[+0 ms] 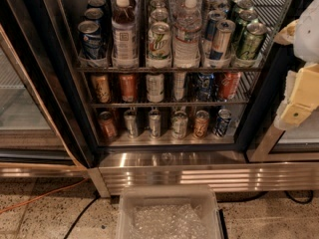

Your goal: Pick pepsi can from top shelf of fridge

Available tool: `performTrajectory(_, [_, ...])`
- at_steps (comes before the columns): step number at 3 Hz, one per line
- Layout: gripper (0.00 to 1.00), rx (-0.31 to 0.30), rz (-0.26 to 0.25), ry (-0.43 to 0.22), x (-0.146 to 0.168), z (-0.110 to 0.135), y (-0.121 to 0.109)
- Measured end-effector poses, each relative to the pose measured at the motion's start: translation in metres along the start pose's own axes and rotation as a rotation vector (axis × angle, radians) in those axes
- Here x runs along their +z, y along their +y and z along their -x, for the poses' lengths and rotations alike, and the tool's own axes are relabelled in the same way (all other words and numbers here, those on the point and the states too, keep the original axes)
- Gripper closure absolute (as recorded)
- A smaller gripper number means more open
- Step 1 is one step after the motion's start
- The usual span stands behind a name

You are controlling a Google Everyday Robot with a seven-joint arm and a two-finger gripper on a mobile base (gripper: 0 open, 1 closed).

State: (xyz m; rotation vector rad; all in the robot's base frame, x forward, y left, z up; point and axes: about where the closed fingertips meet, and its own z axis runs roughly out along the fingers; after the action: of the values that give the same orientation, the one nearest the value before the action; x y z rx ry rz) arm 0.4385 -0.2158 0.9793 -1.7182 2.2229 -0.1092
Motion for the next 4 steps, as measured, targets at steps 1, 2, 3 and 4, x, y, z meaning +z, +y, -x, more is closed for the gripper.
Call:
performTrajectory(1, [0.00, 0.000, 0.000, 0.000, 0.000, 0.000, 0.000])
performTrajectory(2, [0.00, 0.026, 0.009, -0.018, 0.012, 0.008, 0.005])
performTrajectory(3, [0.00, 0.036, -0.020, -0.062, 0.030, 0.036, 0.018])
performTrajectory(4, [0.00, -0.003, -0.073, -0.122, 0.050, 0.076, 0.024])
